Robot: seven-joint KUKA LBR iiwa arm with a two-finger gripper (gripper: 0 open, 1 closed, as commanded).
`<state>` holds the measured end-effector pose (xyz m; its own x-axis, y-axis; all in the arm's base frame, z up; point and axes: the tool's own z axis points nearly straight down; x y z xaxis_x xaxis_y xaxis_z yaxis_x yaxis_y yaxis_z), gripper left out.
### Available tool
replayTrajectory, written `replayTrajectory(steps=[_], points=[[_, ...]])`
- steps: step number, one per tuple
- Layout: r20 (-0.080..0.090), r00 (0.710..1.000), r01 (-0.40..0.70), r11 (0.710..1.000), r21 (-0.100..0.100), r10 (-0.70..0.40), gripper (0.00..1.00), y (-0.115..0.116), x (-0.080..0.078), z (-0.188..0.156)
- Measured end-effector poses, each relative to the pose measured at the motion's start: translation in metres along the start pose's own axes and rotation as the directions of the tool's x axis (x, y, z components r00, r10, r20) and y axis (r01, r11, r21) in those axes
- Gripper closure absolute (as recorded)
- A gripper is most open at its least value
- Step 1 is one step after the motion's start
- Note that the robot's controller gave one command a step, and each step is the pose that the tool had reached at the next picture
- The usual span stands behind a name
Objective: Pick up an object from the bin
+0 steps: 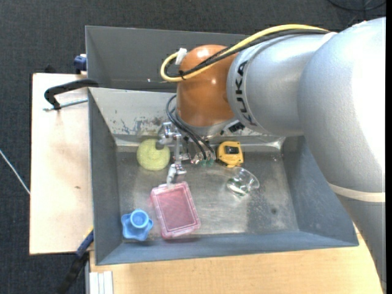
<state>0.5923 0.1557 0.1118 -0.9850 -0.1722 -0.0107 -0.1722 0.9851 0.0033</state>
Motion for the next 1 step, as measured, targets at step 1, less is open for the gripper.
replayTrajectory(steps=[1], points=[[-0.007,1.0,0.001,1.0,0.001,-0.001,1.0,-0.0002,0.002,0.0023]])
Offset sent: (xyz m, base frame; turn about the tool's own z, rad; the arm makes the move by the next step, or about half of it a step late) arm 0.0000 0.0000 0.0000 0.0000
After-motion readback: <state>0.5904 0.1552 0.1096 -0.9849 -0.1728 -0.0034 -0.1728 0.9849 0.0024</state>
